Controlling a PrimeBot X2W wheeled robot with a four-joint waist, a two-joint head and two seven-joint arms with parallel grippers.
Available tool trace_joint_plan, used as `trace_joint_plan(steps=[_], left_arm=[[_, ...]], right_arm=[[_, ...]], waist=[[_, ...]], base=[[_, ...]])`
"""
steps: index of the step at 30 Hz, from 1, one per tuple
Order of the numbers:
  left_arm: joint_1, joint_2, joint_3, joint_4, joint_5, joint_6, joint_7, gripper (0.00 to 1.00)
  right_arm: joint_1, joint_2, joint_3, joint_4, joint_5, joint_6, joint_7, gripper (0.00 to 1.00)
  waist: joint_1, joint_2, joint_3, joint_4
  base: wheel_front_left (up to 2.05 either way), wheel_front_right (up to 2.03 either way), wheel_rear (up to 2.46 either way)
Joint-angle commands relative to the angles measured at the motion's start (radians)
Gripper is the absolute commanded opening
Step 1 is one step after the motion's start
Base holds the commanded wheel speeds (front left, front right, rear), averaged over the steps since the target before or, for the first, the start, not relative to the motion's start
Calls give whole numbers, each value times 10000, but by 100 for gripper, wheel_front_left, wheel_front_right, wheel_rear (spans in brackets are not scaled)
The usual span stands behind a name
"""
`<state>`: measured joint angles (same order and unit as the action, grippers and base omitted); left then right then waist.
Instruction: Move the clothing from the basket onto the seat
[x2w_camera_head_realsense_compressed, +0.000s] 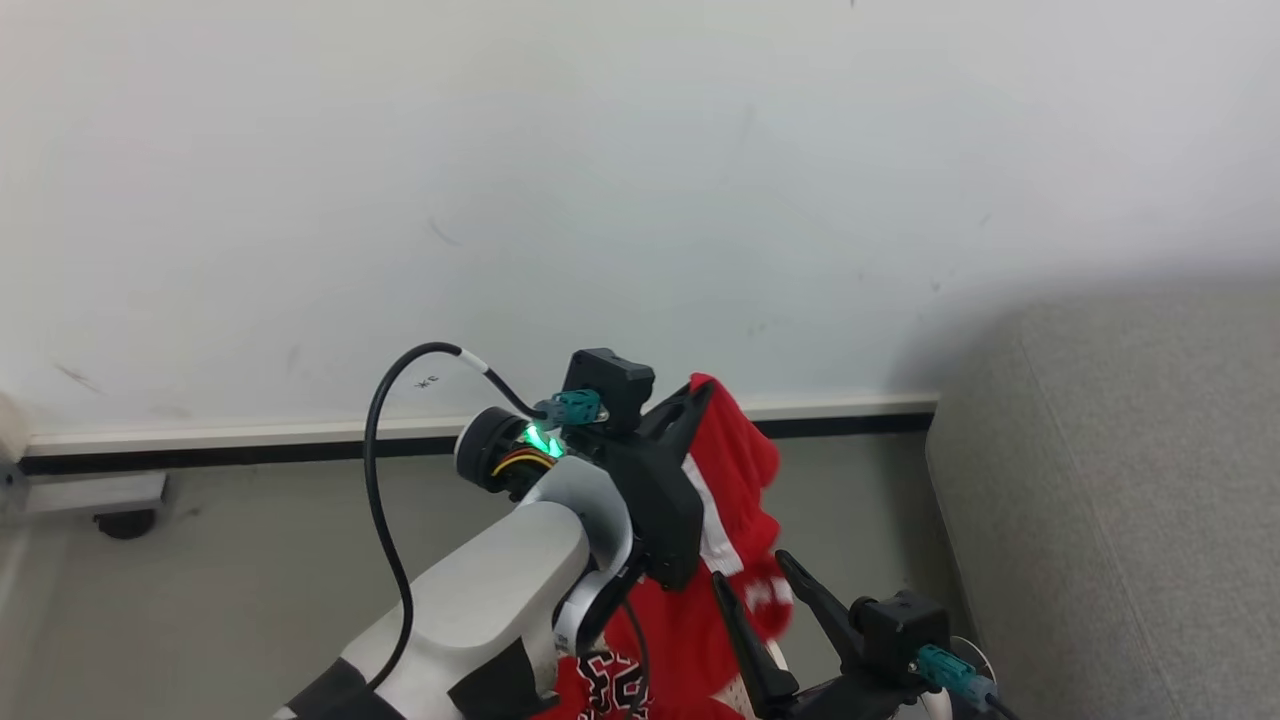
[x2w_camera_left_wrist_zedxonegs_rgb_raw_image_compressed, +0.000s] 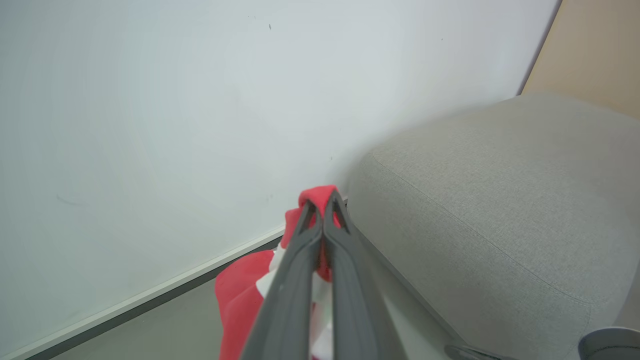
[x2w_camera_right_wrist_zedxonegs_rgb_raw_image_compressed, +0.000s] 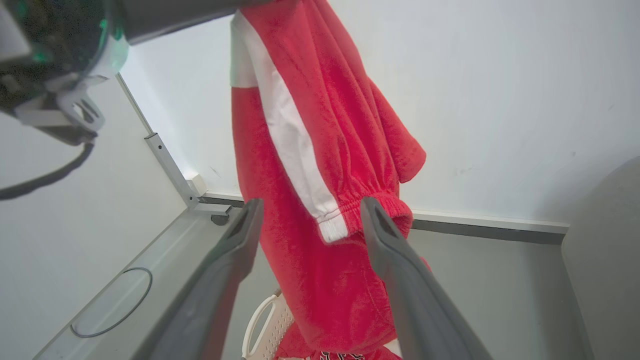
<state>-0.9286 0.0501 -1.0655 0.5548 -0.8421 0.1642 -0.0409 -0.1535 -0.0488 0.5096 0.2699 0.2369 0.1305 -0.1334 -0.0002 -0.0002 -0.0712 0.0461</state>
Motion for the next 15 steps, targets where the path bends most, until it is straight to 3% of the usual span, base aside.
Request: trace_joint_plan(steps=[1, 15], left_arm=[[-154, 1, -67, -146, -130, 51, 4, 0], [-407, 3, -939, -2638, -925, 399, 483, 0]], right_arm=[[-46, -25, -6, 49, -9, 6, 2, 100], [-520, -23, -327, 732, -38, 4, 96, 100]], waist=[[2, 2, -328, 253], [2, 2, -557, 331]], base=[[0, 0, 0], [0, 0, 0]])
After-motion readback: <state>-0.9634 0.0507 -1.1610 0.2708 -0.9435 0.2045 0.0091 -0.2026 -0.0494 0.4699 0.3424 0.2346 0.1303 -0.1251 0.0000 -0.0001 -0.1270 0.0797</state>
